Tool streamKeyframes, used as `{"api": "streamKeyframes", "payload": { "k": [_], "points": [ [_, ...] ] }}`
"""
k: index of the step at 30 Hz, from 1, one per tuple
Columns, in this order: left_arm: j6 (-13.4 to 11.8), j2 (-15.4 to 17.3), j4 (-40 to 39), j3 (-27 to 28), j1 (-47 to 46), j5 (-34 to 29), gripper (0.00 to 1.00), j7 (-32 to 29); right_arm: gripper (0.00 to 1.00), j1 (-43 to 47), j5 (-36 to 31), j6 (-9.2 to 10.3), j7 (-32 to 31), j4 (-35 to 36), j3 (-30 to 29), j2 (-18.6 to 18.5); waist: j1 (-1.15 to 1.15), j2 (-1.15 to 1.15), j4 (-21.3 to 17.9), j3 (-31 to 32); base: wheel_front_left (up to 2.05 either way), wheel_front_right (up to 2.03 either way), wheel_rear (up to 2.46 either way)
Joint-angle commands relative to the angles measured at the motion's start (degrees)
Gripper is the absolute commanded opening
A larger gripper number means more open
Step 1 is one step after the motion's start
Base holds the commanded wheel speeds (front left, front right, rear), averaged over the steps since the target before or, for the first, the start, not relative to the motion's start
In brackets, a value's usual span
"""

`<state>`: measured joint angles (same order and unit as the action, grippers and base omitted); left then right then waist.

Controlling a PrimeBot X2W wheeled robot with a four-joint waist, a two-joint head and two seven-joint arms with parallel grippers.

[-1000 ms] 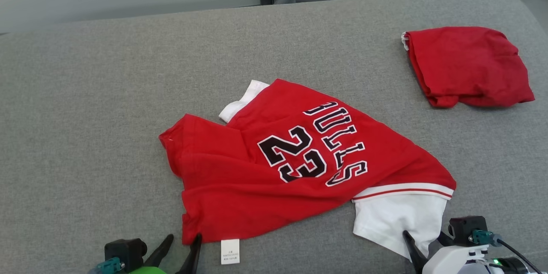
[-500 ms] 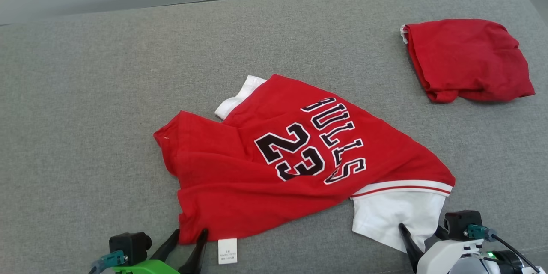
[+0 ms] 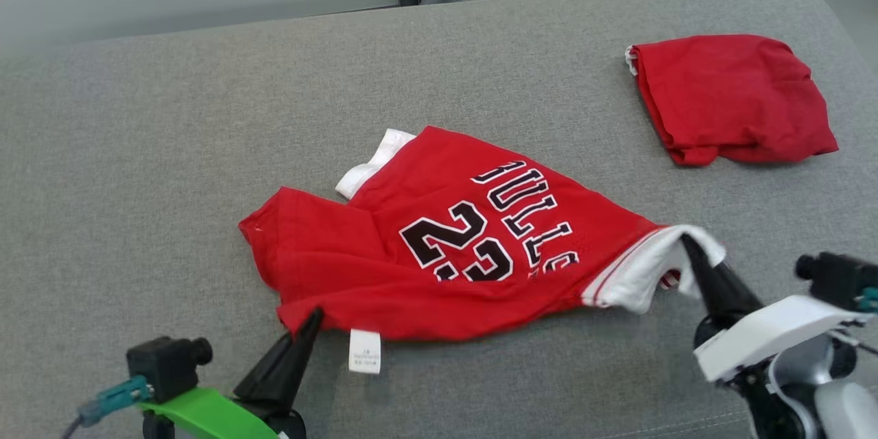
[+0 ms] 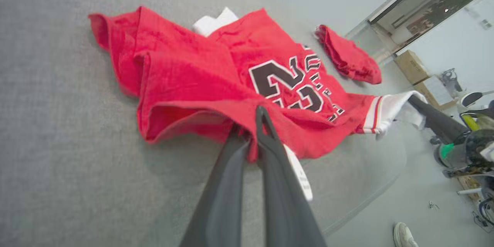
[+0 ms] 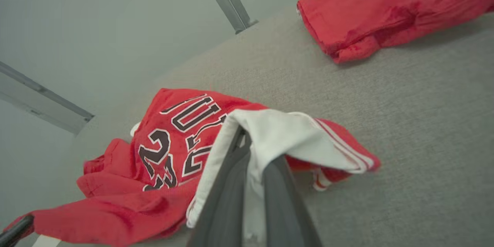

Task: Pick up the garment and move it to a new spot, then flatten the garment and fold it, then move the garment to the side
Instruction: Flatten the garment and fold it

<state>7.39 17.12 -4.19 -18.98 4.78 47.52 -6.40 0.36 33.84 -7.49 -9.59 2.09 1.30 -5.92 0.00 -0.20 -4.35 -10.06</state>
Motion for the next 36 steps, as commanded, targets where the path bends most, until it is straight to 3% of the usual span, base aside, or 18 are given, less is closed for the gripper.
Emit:
{"api": "streamKeyframes", "payload": {
  "k": [1, 7, 13, 18, 23, 26, 30, 33, 36],
  "points": [
    [0.17, 0.97, -2.73, 0.46, 0.03, 1.26, 0.00, -0.07, 0.00, -0.55, 1.11, 0.01, -0.21, 1.94, -1.34, -0.68, 0.00, 0.20, -0.02, 0.34, 0.00, 0.00, 0.00],
    [-0.61, 5.89, -22.55, 5.86, -4.31, 6.33, 0.00, -3.83, 0.00, -5.73, 8.93, 0.00, -4.50, 16.21, -8.18, -2.76, 0.00, 0.20, 1.02, -0.70, 0.00, 0.00, 0.00],
    [-3.82, 10.14, -26.94, 12.20, -19.40, 11.19, 0.00, -10.73, 0.00, -20.08, 11.78, 0.00, -10.07, 20.17, -11.56, -3.28, 0.00, 0.20, 2.82, -5.38, 0.00, 0.00, 0.00],
    [-5.89, 12.49, -15.57, 12.61, -40.91, 10.94, 0.00, -16.75, 0.00, -40.90, 6.45, 0.00, -14.61, 10.29, -12.94, -1.67, 0.00, 0.20, 4.66, -12.31, 0.00, 0.00, 0.00],
    [-5.67, 9.62, 3.90, 9.05, -62.78, 4.79, 0.00, -15.11, 0.00, -64.26, -4.54, 0.00, -13.19, -5.50, -12.08, 0.53, 0.00, 0.20, 6.22, -20.38, 0.00, 0.00, 0.00],
    [-4.87, 7.31, 15.34, 7.58, -73.40, -0.56, 0.00, -9.02, 0.00, -75.87, -9.72, 0.01, -7.29, -14.09, -11.44, 2.02, 0.00, 0.20, 6.25, -22.96, 0.00, 0.00, 0.00],
    [-4.73, 4.77, 26.79, 8.09, -85.16, -7.60, 0.00, 5.47, 0.00, -87.68, -13.65, 0.03, 3.16, -22.50, -11.78, 2.69, 0.00, 0.20, 5.79, -25.27, 0.00, 0.00, 0.00],
    [-3.19, 3.13, 33.04, 7.33, -90.31, -10.70, 0.00, 15.61, 0.00, -91.39, -14.93, 0.05, 9.19, -27.84, -10.31, 2.86, 0.00, 0.20, 5.18, -26.37, 0.00, 0.00, 0.00],
    [-1.77, 2.71, 37.33, 6.86, -92.05, -12.79, 0.00, 20.43, 0.00, -91.51, -13.23, 0.04, 12.22, -31.56, -6.73, 2.91, 0.00, 0.20, 4.54, -27.09, 0.00, 0.00, 0.00]
  ]
}}
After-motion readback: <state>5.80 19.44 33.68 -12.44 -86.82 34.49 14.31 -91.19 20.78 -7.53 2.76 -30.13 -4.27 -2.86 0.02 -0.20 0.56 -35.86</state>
